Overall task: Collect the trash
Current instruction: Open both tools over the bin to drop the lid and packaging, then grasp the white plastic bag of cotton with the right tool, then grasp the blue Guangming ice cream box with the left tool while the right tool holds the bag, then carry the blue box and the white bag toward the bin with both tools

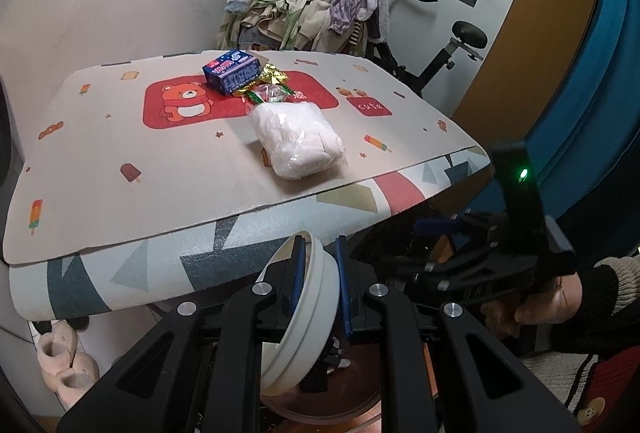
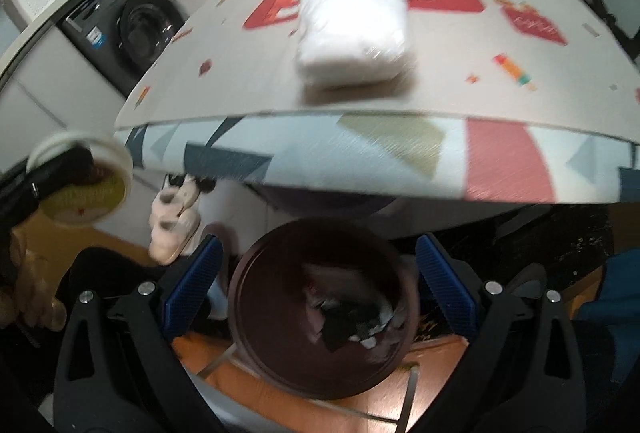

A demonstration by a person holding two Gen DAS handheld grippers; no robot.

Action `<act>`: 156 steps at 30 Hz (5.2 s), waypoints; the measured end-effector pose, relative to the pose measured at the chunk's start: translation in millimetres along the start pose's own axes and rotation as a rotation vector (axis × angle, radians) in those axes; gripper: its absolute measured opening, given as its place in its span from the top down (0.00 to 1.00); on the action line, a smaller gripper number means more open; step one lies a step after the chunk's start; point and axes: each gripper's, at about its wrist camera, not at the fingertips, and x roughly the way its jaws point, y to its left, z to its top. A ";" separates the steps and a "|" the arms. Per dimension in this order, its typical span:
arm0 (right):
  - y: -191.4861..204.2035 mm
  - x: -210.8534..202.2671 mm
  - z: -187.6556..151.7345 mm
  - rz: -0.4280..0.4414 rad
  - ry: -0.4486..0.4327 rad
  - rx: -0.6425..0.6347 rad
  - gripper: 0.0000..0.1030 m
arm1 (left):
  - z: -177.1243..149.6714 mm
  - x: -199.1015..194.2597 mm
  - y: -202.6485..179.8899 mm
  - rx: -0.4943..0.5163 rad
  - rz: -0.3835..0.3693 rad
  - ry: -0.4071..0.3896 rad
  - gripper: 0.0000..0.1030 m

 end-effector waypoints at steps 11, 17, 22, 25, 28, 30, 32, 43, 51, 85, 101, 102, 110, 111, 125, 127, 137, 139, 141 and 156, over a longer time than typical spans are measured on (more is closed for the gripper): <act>-21.3 -20.9 4.5 -0.101 -0.114 0.061 0.06 | -6.0 14.6 -19.7 0.067 -0.018 0.037 0.85; -28.6 -23.6 2.9 -0.149 -0.132 0.093 0.06 | -9.3 18.3 -24.2 0.080 -0.036 0.047 0.81; -32.9 -22.5 1.5 -0.159 -0.125 0.110 0.06 | -10.7 17.4 -28.7 0.088 -0.066 0.040 0.52; -33.5 -21.6 0.8 -0.160 -0.119 0.113 0.06 | -11.5 16.3 -33.4 0.100 -0.076 0.034 0.43; -33.9 -21.4 0.5 -0.162 -0.118 0.116 0.06 | -11.7 15.6 -36.2 0.107 -0.083 0.031 0.37; -34.2 -21.2 0.3 -0.162 -0.117 0.119 0.06 | -11.3 14.9 -35.4 0.104 -0.074 0.025 0.34; -34.6 -20.8 0.3 -0.162 -0.113 0.121 0.06 | -10.4 13.6 -32.5 0.095 -0.057 0.015 0.29; -34.1 -16.2 0.6 -0.162 -0.095 0.116 0.06 | -3.8 4.3 1.0 -0.006 0.076 -0.028 0.11; -32.0 -7.9 6.7 -0.159 -0.079 0.091 0.06 | -2.5 2.9 36.5 -0.119 0.168 -0.026 0.06; -16.8 108.8 142.5 0.017 -0.060 -0.035 0.24 | -7.0 34.1 129.4 -0.330 0.253 0.033 0.06; -84.7 40.9 158.7 -0.043 -0.215 0.076 0.31 | 115.9 114.6 148.3 -0.291 0.100 0.029 0.06; -92.7 38.4 159.6 -0.049 -0.221 0.092 0.31 | 130.6 123.8 150.6 -0.300 0.084 0.030 0.06; -136.4 27.7 158.0 -0.091 -0.246 0.154 0.31 | 245.0 216.1 183.3 -0.490 0.001 0.028 0.06; -140.9 27.0 156.8 -0.095 -0.246 0.157 0.31 | 253.6 226.6 189.0 -0.528 -0.010 0.029 0.06; -173.5 25.2 147.1 -0.113 -0.250 0.196 0.31 | 295.2 311.6 205.7 -0.625 0.085 0.132 0.06; -173.7 25.4 146.4 -0.112 -0.248 0.200 0.31 | 291.9 314.0 201.7 -0.592 0.099 0.147 0.18; -158.3 5.5 148.4 -0.102 -0.273 0.172 0.31 | 292.7 239.2 164.9 -0.355 0.126 0.074 0.21; -151.7 -1.0 147.4 -0.098 -0.279 0.161 0.31 | 288.9 219.1 154.5 -0.310 0.125 0.057 0.21; -143.2 -7.7 145.1 -0.094 -0.284 0.148 0.31 | 279.5 192.7 139.9 -0.244 0.130 0.039 0.21; -83.0 -54.8 100.7 -0.078 -0.290 0.065 0.31 | 115.1 65.6 28.4 0.060 0.128 0.019 0.21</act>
